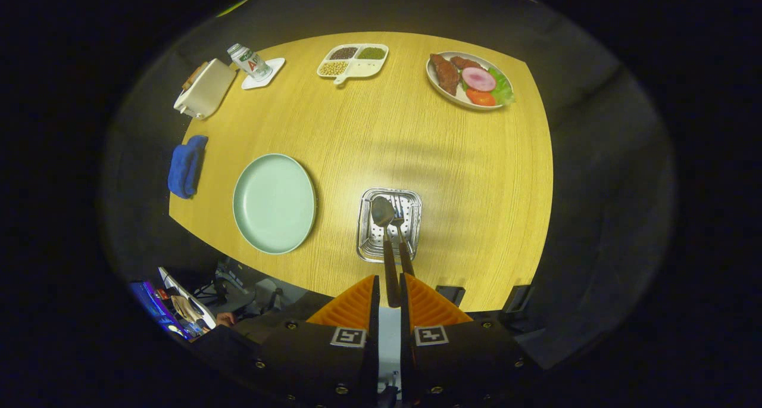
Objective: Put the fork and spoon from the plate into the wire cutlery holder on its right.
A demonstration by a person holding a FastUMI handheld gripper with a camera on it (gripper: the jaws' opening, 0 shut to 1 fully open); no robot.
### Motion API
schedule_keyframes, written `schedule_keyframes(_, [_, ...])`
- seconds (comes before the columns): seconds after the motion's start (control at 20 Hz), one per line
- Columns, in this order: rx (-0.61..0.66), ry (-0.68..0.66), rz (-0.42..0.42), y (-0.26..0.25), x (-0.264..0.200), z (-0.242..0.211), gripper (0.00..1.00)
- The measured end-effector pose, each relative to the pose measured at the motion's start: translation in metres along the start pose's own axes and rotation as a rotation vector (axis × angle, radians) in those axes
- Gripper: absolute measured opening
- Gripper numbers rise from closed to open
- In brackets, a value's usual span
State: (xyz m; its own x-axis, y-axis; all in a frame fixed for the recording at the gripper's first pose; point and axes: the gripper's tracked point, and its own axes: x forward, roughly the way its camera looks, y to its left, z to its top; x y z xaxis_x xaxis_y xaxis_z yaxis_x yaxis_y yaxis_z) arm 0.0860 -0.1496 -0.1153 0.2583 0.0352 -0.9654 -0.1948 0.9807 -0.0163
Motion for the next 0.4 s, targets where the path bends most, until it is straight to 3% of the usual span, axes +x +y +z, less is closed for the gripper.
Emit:
schedule_keyframes(0.1, [-0.008, -0.089, -0.007, 0.006, -0.013, 0.005, 0.21])
schedule_keyframes(0.4, [-0.013, -0.436, 0.009, 0.053, -0.061, 0.019, 0.21])
